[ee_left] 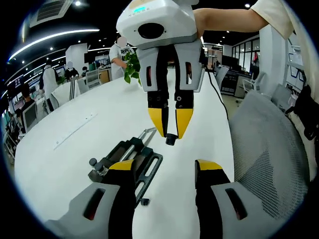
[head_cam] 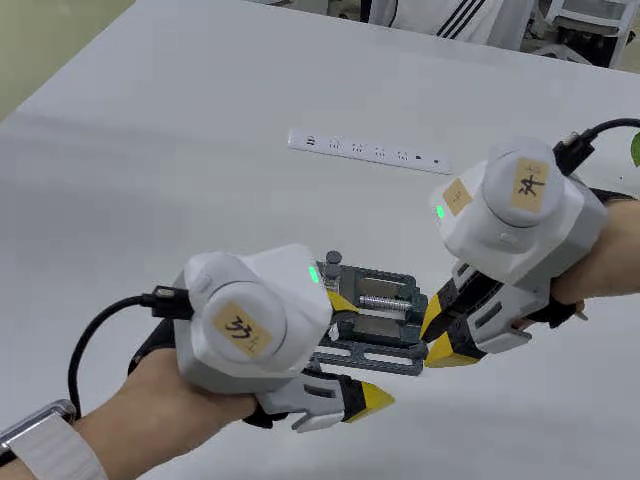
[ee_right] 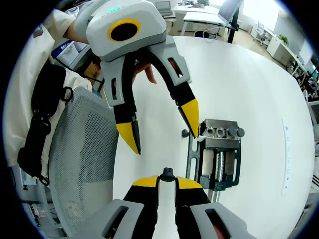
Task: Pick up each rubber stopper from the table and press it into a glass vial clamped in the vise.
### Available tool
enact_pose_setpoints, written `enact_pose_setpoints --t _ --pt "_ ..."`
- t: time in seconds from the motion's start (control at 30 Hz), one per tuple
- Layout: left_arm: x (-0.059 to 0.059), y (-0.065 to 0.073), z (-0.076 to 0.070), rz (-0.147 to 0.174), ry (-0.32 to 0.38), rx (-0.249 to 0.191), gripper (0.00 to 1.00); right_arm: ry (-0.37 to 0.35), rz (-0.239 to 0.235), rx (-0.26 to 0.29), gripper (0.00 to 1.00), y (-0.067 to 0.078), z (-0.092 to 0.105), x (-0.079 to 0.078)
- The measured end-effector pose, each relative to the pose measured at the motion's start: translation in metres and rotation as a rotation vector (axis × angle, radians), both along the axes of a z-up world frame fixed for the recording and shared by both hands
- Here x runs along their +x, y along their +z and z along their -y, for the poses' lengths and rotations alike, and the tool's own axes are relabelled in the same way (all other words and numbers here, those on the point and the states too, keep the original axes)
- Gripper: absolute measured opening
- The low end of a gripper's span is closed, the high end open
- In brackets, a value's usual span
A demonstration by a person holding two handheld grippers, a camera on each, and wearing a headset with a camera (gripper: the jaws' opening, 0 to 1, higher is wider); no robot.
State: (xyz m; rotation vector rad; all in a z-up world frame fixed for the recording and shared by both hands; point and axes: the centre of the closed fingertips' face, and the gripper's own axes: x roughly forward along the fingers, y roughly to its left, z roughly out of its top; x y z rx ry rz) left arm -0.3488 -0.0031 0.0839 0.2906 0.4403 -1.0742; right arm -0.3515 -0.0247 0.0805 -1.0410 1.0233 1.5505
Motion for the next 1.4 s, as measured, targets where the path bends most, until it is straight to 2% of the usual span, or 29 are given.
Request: enact_pose_setpoints --t 0.3,0.57,0.7,1.03,1.4 --pt "0.001 -0.002 0.017 -0.013 -0.055 0.008 0.27 0.044 -0.003 -0.036 0.06 -0.001 0.001 -0.006" --pt "-0.003 -0.005 0.023 -0.014 -0.096 0.015 0.14 0.07 -0.013 -0.047 0.06 -0.003 0.001 -0.01" --pt "-0.007 -0.004 0.028 -0.014 -0.106 0.017 0.11 0.079 -0.017 -0.049 0.06 -0.004 0.0 -0.013" --pt "-0.01 -0.005 0.028 -0.022 -0.121 0.023 0.05 0.101 -0.031 -0.057 0.07 -0.006 -0.001 -0.017" --pt "-0.01 -0.005 0.027 -0.023 -0.129 0.027 0.05 0.11 -0.028 -0.067 0.06 -0.006 -0.001 -0.019"
